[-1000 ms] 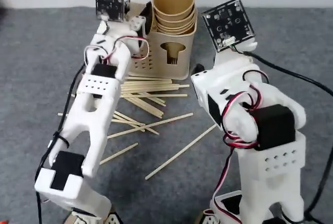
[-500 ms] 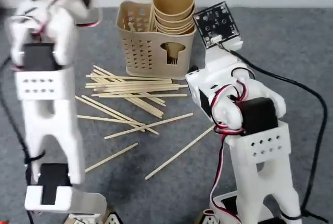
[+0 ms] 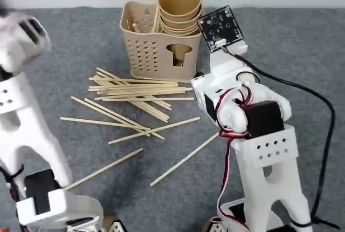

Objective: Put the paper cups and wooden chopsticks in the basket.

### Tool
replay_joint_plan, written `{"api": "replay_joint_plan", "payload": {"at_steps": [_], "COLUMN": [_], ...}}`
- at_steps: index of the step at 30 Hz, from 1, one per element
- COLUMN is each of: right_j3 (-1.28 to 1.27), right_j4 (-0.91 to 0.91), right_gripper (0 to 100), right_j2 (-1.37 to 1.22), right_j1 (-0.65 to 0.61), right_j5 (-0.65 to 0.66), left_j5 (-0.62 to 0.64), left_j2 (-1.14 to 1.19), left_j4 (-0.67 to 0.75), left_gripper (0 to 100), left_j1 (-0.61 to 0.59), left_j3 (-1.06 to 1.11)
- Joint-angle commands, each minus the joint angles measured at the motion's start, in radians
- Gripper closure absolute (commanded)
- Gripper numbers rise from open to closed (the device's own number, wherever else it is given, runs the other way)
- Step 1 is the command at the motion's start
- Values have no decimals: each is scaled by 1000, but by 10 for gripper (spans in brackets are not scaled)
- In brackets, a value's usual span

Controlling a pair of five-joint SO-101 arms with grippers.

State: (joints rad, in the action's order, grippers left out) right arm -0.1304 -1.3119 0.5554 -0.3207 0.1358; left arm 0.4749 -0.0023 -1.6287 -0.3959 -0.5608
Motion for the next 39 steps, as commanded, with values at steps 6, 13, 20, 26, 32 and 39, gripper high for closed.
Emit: {"api": "replay_joint_plan", "payload": {"at_steps": [6, 13, 20, 26, 32, 39], "right_j3": [-126, -396, -571, -626, -664, -695], "right_j4": [50, 142, 148, 145, 143, 143], "right_gripper": [861, 864, 865, 865, 866, 866], "right_j2": [124, 318, 466, 481, 481, 481], "right_j1": [-27, -97, -139, -140, -194, -285], "right_j5": [-11, -8, -3, 0, 0, 0], "left_j5": [315, 681, 818, 824, 850, 853], "left_j2": [-21, -21, -20, -20, -15, 170], "left_j4": [71, 381, 537, 710, 781, 784], "left_gripper": [812, 812, 812, 809, 808, 806], "left_j1": [26, 41, 43, 80, 107, 100], "left_j3": [412, 671, 908, 1099, 1145, 1144]}}
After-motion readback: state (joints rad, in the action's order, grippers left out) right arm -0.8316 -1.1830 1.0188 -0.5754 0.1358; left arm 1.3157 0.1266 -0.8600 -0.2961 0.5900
